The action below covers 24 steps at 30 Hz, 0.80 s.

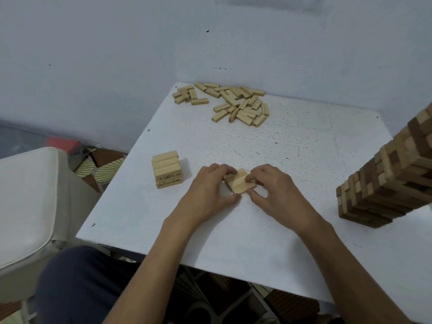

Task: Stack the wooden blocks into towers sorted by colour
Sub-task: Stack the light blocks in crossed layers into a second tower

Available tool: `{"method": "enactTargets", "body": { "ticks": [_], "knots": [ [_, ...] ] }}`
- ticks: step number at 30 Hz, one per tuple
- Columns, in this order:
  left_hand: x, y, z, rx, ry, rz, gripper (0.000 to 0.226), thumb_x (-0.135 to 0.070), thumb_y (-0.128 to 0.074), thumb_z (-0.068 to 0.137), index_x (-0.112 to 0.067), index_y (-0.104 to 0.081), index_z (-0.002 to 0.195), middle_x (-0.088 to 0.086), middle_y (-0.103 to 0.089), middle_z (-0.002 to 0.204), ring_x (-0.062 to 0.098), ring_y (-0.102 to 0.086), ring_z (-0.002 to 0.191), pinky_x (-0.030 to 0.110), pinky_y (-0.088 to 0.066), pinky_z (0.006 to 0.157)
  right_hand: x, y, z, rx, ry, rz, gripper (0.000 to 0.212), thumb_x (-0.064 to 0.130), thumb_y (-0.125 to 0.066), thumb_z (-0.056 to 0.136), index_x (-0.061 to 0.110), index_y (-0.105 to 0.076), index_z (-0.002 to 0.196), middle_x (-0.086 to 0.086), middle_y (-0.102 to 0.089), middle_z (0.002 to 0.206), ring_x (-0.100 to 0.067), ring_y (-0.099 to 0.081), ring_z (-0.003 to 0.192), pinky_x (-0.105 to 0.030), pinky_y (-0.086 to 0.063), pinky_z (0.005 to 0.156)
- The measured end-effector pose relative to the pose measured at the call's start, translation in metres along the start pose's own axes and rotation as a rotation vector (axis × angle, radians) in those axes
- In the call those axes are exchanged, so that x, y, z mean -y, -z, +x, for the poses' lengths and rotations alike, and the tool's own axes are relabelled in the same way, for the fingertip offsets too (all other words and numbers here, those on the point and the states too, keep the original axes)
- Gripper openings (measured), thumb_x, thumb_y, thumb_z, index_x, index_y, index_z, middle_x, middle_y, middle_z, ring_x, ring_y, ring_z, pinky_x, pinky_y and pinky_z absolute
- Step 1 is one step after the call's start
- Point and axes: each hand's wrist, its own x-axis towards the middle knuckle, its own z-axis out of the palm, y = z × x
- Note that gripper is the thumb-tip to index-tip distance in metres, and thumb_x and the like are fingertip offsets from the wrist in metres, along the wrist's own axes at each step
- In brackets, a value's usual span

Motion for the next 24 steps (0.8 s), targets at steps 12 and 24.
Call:
{"method": "enactTargets", "body": {
  "ticks": [12,24],
  "knots": [
    [-0.004,0.012,-0.005,0.06,0.014,-0.06,0.057,-0.031,-0.08,0.077,-0.031,-0.057,0.129,-0.013,-0.048,0.122,0.0,-0.061,0.083,0.021,-0.052,0.08,0.004,0.006,-0.011,0.126,-0.02,0.026,0.04,0.03,-0.073,0.083,0.014,-0.068,0.12,-0.002,-0.059,0.132,-0.019,-0.056,0.117,-0.032,-0.045,0.099],
    [-0.007,0.013,-0.004,0.152,-0.05,0.001,0.061,-0.032,-0.076,0.081,-0.026,-0.051,0.136,-0.01,-0.061,0.121,-0.004,-0.053,0.081,0.004,-0.039,0.073,0.01,0.015,0.0,0.211,-0.059,0.152,0.033,0.028,-0.078,0.082,0.023,-0.069,0.114,0.014,-0.063,0.124,0.0,-0.054,0.099,-0.021,-0.05,0.091]
  ]
}}
